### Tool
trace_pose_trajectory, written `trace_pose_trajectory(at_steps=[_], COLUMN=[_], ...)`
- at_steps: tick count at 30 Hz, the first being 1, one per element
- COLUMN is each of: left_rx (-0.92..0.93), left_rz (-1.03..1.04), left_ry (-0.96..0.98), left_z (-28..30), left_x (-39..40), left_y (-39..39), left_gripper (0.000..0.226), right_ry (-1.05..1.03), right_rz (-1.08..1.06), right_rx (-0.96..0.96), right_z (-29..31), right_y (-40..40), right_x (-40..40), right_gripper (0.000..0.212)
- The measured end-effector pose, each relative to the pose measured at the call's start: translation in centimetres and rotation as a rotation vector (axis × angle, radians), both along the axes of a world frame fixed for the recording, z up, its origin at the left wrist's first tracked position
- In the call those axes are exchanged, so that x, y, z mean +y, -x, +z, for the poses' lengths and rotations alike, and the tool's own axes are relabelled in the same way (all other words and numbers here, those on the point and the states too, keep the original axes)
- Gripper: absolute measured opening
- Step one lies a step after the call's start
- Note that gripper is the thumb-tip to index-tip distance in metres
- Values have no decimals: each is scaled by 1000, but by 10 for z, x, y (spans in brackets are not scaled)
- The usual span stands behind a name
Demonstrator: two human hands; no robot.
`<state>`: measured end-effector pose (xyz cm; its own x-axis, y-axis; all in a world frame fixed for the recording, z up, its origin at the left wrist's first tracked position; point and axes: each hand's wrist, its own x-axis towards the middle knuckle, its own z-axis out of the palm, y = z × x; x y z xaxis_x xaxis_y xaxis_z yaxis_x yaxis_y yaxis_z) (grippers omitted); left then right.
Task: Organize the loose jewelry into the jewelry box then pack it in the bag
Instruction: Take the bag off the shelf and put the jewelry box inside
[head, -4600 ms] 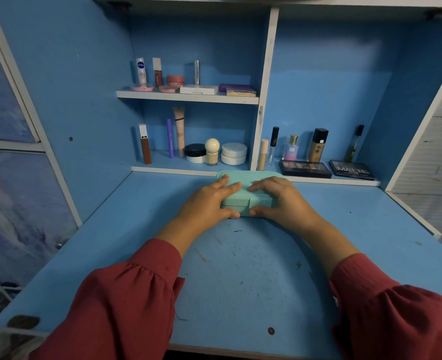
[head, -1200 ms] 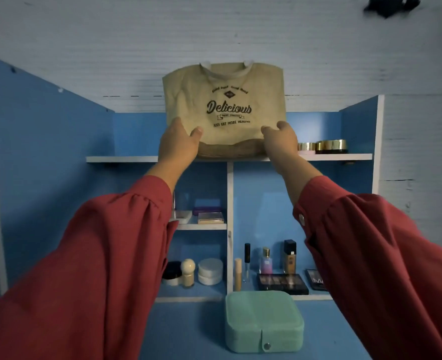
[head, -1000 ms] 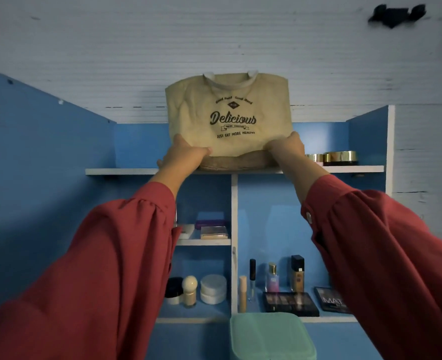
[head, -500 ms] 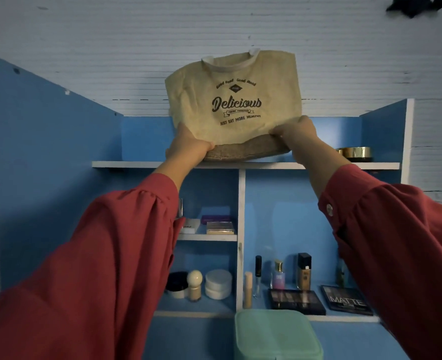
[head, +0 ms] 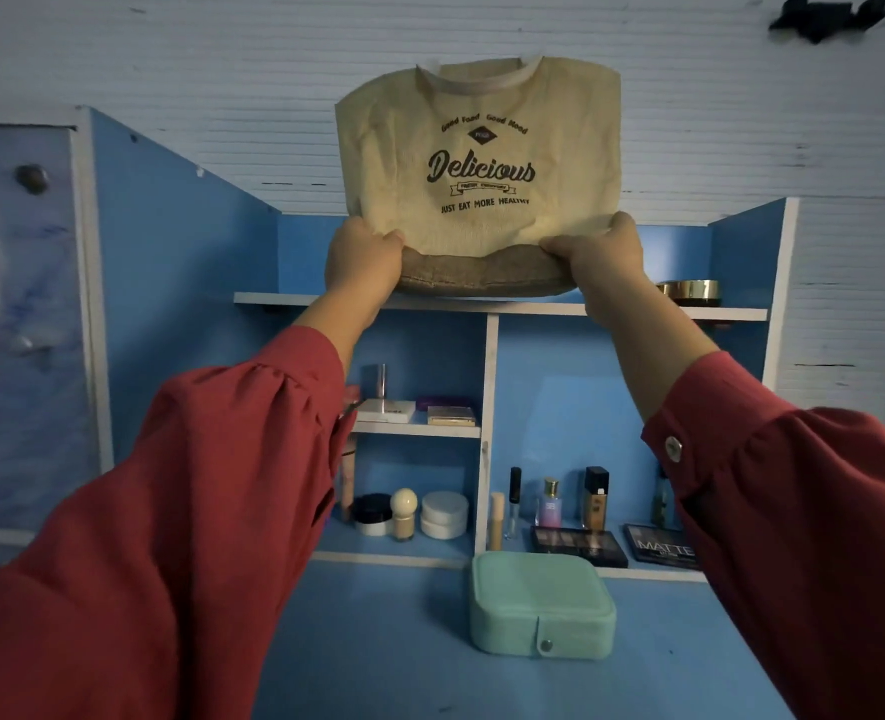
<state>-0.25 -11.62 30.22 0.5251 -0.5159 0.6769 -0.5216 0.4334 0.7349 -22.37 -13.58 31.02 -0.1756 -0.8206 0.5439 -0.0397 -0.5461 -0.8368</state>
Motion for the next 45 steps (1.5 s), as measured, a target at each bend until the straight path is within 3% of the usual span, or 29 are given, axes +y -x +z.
trace_pose_trajectory(at_steps=[5, 9, 11, 13, 18, 24, 29, 33, 35, 38, 41, 42, 45], left_rx=[35, 85, 84, 76, 106, 28, 42, -22, -56, -189, -417, -478, -546], left_rz=[47, 135, 187, 191, 117, -1, -96, -215, -251, -210, -111, -71, 26], left_ry=[116, 141, 138, 131, 77, -118, -256, -498, -558, -618, -704, -724, -748], left_z=[-13, -32, -44, -57, -100, -156, -188, -197, -197, -192, -188, -188, -188], left_x=[32, 59, 73, 86, 115, 128, 126, 120, 111, 95, 76, 69, 59], left_y=[-5, -8, -15, -24, -41, -61, -77, -87, -88, -84, -77, -74, -58], left_gripper=[22, 20, 16, 15, 13, 13, 7, 8, 10, 12, 18, 19, 20], right_ry=[35, 61, 32, -25, -113, -303, -558, -680, -685, -615, -641, -646, -600], right_rz=[10, -2, 35, 113, 254, 520, 671, 612, 559, 324, 147, 113, 161], right_rx=[-61, -60, -52, -93, -324, -505, -354, -33, 177, 371, 577, 624, 546], right_z=[-19, -42, -57, -73, -120, -170, -210, -233, -243, -253, -257, -257, -261], right_y=[0, -3, -3, -4, 9, 31, 55, 53, 44, 26, 13, 9, 9], right_x=[38, 65, 80, 95, 112, 87, 61, 59, 60, 65, 67, 70, 85], right_gripper=[72, 107, 114, 110, 61, 73, 81, 41, 32, 32, 16, 26, 30])
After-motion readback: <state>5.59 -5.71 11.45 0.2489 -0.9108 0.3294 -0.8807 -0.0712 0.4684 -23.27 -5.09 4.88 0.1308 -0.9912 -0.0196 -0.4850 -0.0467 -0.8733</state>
